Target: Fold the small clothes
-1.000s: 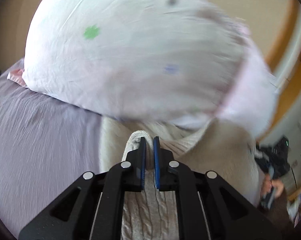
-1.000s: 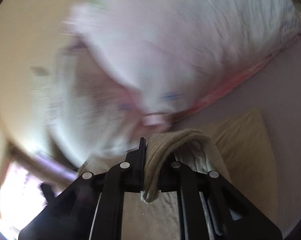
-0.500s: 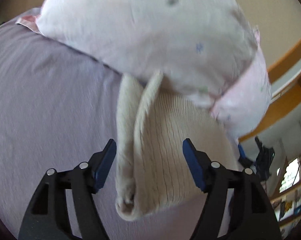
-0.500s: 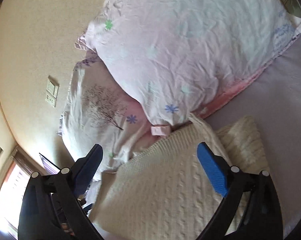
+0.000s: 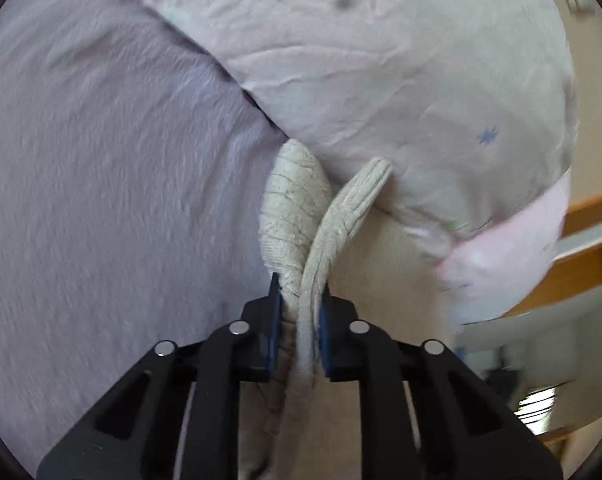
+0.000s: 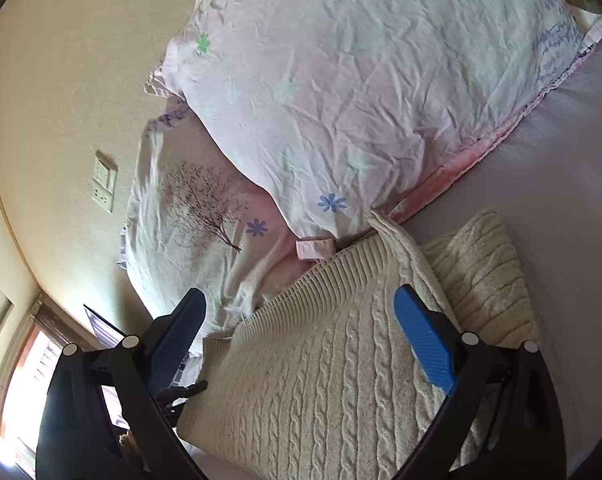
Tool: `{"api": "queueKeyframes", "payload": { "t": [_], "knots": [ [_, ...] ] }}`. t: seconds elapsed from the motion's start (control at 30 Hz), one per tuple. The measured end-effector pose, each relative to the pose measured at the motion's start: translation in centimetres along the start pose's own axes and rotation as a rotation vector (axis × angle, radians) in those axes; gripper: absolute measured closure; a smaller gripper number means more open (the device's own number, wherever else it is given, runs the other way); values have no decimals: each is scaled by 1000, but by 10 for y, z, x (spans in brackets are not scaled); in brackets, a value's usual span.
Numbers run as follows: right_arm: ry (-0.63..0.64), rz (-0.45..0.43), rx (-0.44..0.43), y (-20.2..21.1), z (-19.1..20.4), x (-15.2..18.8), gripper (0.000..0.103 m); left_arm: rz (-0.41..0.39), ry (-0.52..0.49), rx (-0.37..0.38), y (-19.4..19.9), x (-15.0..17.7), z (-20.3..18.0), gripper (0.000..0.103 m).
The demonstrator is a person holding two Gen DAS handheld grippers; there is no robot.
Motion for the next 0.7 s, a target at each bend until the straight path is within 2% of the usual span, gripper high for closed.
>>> {"api": "queueKeyframes", "payload": {
  "t": [0.07, 0.17, 0.2, 0.27, 0.37, 0.43, 0.47, 0.5, 0.53, 0.57, 0.63, 0.67, 0.7],
  "knots": [
    [11, -12, -10, 5, 2, -4, 6, 6, 35, 117, 10, 6, -28, 90],
    [54, -39, -5, 13, 9, -13, 6, 12, 0, 241, 21, 19, -85, 91],
    [68, -51, -8, 17, 13, -17, 6, 22, -23, 292, 21, 28, -116, 91],
    [83, -72, -8, 23, 16, -23, 6, 52, -47, 378, 11, 45, -166, 91],
    [101, -111, 7, 32, 15, -36, 6, 142, -72, 497, -34, 90, -246, 91],
    [131, -129, 39, 38, 9, -44, 6, 198, -11, 519, -73, 115, -271, 88],
    [149, -133, 65, 41, 2, -49, 6, 246, 33, 527, -97, 130, -281, 87],
    [154, -134, 88, 42, -3, -51, 6, 330, 90, 538, -126, 151, -294, 86],
    [147, -132, 117, 43, -13, -55, 6, 391, 133, 575, -138, 164, -302, 88],
    [130, -126, 133, 44, -20, -58, 6, 464, 158, 647, -141, 180, -315, 90],
    [57, -95, 146, 44, -38, -63, 6, 453, 83, 691, -128, 182, -323, 89],
    [24, -78, 148, 43, -44, -64, 6, 421, 39, 701, -117, 176, -321, 82],
    [-15, -46, 153, 40, -51, -63, 6, 367, -12, 675, -104, 165, -312, 72]
  ]
}}
Point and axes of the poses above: each gripper's, at about its wrist camera, not at the fingertips, and y roughly against the way its jaws point, z to its left, x to its underside, the point moved 8 cm from there along -y, roughly the way its jaws point, and after that the axes turned 9 degrees about -z, right-handed, at the moved point
